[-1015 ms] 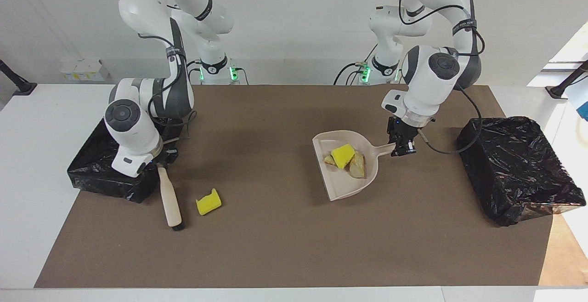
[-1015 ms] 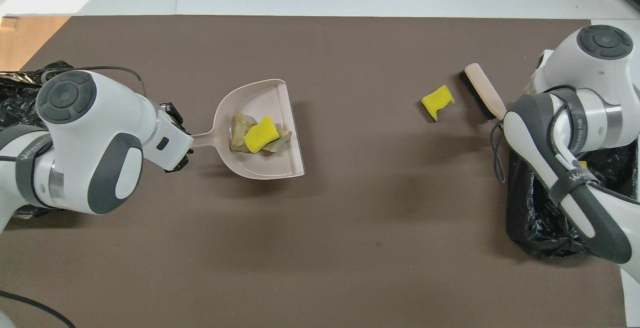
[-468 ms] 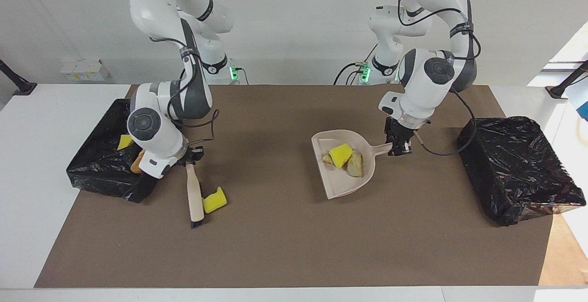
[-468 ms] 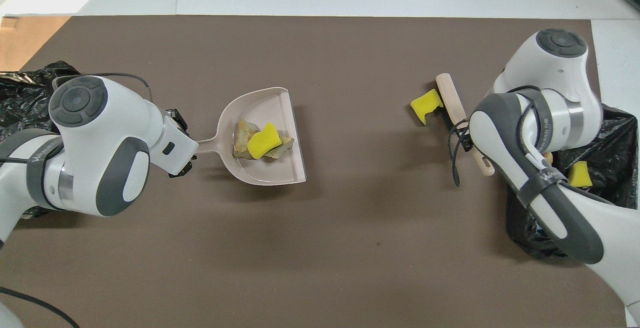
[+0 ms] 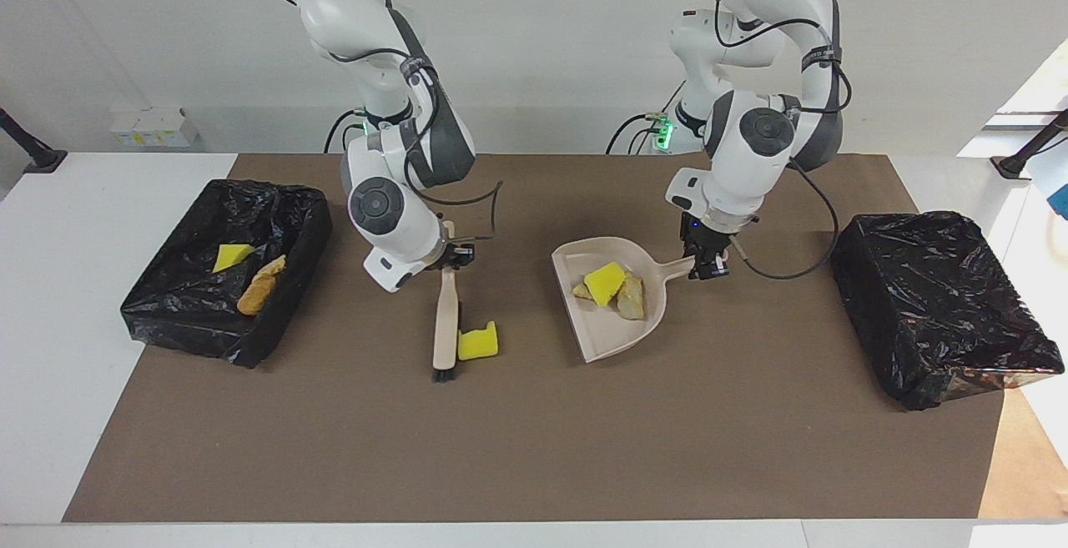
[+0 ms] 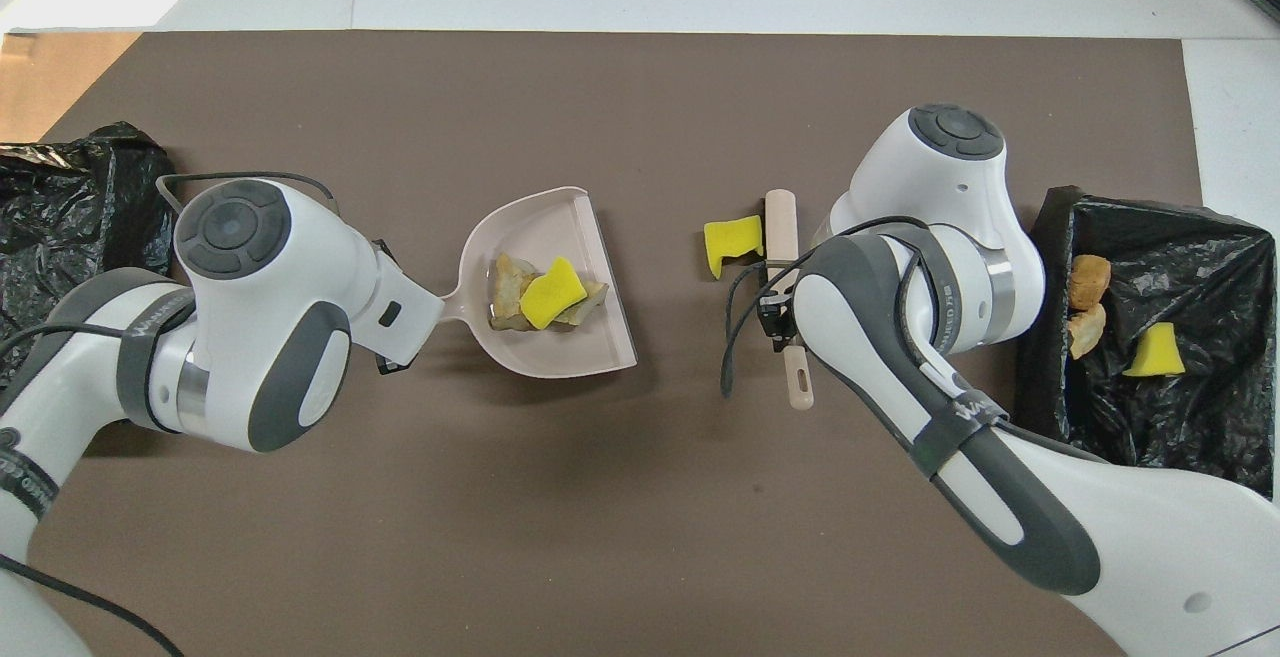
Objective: Sweep and dump trash in bin
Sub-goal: 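Sweep the yellow sponge into the dustpan with the right gripper's brush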
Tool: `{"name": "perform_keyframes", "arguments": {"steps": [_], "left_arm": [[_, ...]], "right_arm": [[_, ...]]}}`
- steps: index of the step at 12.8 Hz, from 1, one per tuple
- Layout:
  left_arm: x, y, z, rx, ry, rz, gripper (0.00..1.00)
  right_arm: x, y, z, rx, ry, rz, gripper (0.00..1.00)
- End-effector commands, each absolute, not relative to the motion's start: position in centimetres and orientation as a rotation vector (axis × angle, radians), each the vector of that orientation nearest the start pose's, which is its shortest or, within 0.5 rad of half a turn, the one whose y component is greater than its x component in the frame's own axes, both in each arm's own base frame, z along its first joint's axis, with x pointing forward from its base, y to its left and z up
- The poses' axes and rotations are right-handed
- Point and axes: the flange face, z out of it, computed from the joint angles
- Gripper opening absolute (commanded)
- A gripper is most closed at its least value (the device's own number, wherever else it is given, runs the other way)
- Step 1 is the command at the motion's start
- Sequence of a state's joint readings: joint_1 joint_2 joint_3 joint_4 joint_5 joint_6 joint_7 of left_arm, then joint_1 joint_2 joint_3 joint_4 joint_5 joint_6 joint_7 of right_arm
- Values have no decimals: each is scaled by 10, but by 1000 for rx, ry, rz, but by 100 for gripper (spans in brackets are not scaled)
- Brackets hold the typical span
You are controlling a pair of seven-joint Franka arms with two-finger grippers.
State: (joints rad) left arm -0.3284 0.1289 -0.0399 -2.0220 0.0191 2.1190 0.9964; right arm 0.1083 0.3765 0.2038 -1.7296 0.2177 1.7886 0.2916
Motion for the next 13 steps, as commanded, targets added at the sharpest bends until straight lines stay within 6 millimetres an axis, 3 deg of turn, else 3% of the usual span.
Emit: {"name": "perform_keyframes", "arguments": {"steps": [1, 3, 5, 8, 12, 13], "left_arm": [[525, -244, 371, -2350, 1871, 103, 0], [524, -245, 368, -2356, 1862, 127, 0], [523, -246, 368, -2355, 1864, 127, 0], [520, -255, 368, -2338, 1884, 111, 0], [519, -256, 362, -2320, 1904, 14, 0], [518, -253, 358, -2315, 1910, 3, 0]], "right_arm": [[577, 205, 355, -2823, 172, 562, 0], [563, 219, 344, -2835, 131, 579, 0], [550, 237, 346, -2816, 105, 588, 0], [512, 311, 360, -2810, -67, 597, 0], [461, 383, 381, -2832, -85, 623, 0], [456, 392, 386, -2834, -85, 612, 0]]}}
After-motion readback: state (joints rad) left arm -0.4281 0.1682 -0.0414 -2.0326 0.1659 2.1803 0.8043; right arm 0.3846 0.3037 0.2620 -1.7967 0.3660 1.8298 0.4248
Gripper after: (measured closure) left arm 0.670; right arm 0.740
